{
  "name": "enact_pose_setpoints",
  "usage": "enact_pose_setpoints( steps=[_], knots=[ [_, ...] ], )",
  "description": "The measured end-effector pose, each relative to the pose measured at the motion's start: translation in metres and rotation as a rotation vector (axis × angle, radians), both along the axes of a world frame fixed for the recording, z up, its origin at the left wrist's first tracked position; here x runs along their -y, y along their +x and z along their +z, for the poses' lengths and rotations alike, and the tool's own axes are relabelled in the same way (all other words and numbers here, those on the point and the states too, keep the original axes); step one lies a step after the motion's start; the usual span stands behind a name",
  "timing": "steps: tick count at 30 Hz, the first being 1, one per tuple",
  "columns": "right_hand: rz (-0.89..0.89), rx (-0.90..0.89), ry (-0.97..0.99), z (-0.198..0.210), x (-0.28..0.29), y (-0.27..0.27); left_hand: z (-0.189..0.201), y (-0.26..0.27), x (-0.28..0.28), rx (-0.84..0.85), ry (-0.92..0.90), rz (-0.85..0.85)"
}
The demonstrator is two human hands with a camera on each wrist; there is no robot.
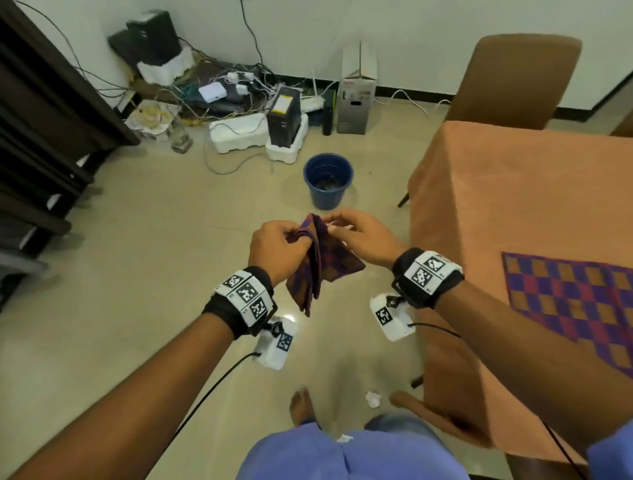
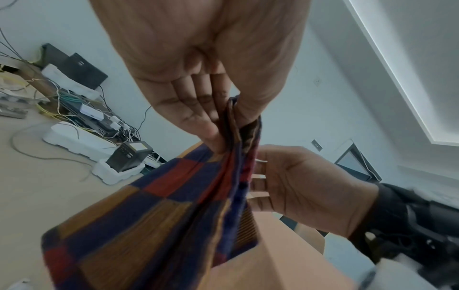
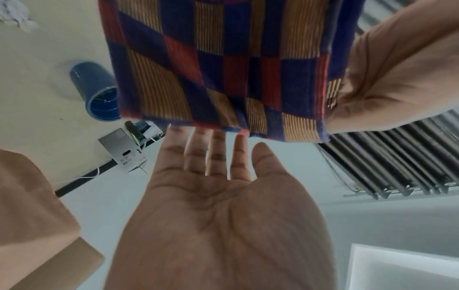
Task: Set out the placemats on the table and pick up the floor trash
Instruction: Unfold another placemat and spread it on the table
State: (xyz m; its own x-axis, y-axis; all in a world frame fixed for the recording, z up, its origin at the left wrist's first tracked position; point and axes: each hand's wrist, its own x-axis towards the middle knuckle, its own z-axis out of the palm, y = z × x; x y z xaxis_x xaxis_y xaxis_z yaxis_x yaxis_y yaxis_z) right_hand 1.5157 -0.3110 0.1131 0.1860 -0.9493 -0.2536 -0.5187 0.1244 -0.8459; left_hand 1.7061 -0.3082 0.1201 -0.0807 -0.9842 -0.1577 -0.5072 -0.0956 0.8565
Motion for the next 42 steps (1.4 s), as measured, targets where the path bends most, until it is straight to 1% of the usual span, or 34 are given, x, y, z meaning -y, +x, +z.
enact_pose_setpoints(
  steps=[2,4,7,9,13,16,18,21,22,24,26,28,30,32,34,36,37,42],
  knots=[
    [0.023,0.02,-0.044,0.007,0.001,0.017,0.004,0.015,0.005,0.019,-0.004,0.015],
    [0.085,0.038,-0.08,0.012,0.003,0.028,0.006,0.022,0.012,0.026,-0.005,0.017],
    [0.149,0.09,-0.07,0.014,0.012,0.041,0.007,0.026,0.029,0.005,-0.01,0.058],
    [0.136,0.115,-0.078,0.01,0.021,0.044,0.01,0.024,0.042,-0.019,0.004,0.083],
    [0.043,0.08,-0.208,-0.002,0.044,0.038,0.016,0.016,0.066,-0.012,-0.003,0.037],
    [-0.026,0.023,-0.274,-0.005,0.071,0.02,0.018,0.006,0.092,0.09,-0.035,-0.047],
    [-0.049,-0.05,-0.302,-0.004,0.094,-0.002,0.017,-0.001,0.113,0.218,-0.096,-0.106],
    [-0.042,-0.189,-0.339,-0.001,0.126,-0.045,0.015,-0.018,0.148,0.528,-0.256,-0.278],
    [-0.032,-0.24,-0.347,0.002,0.138,-0.063,0.016,-0.027,0.163,0.608,-0.294,-0.341],
    [0.009,-0.331,-0.348,0.009,0.158,-0.097,0.018,-0.045,0.188,0.668,-0.353,-0.408],
    [0.046,-0.351,-0.336,0.016,0.173,-0.129,0.019,-0.062,0.209,0.665,-0.389,-0.424],
    [0.042,-0.339,-0.335,0.024,0.186,-0.164,0.02,-0.085,0.232,0.641,-0.41,-0.435],
    [0.021,-0.358,-0.338,0.034,0.198,-0.197,0.024,-0.112,0.254,0.626,-0.436,-0.46],
    [-0.037,-0.399,-0.356,0.043,0.206,-0.234,0.03,-0.144,0.275,0.61,-0.481,-0.496],
    [-0.15,-0.458,-0.394,0.056,0.212,-0.274,0.04,-0.184,0.296,0.566,-0.52,-0.53],
    [-0.252,-0.511,-0.426,0.065,0.213,-0.301,0.051,-0.213,0.31,0.502,-0.564,-0.524],
    [-0.338,-0.535,-0.447,0.075,0.21,-0.322,0.059,-0.24,0.32,0.461,-0.593,-0.54],
    [-0.733,-0.587,-0.624,0.104,0.171,-0.397,0.089,-0.348,0.34,0.291,-0.768,-0.6]
  ],
)
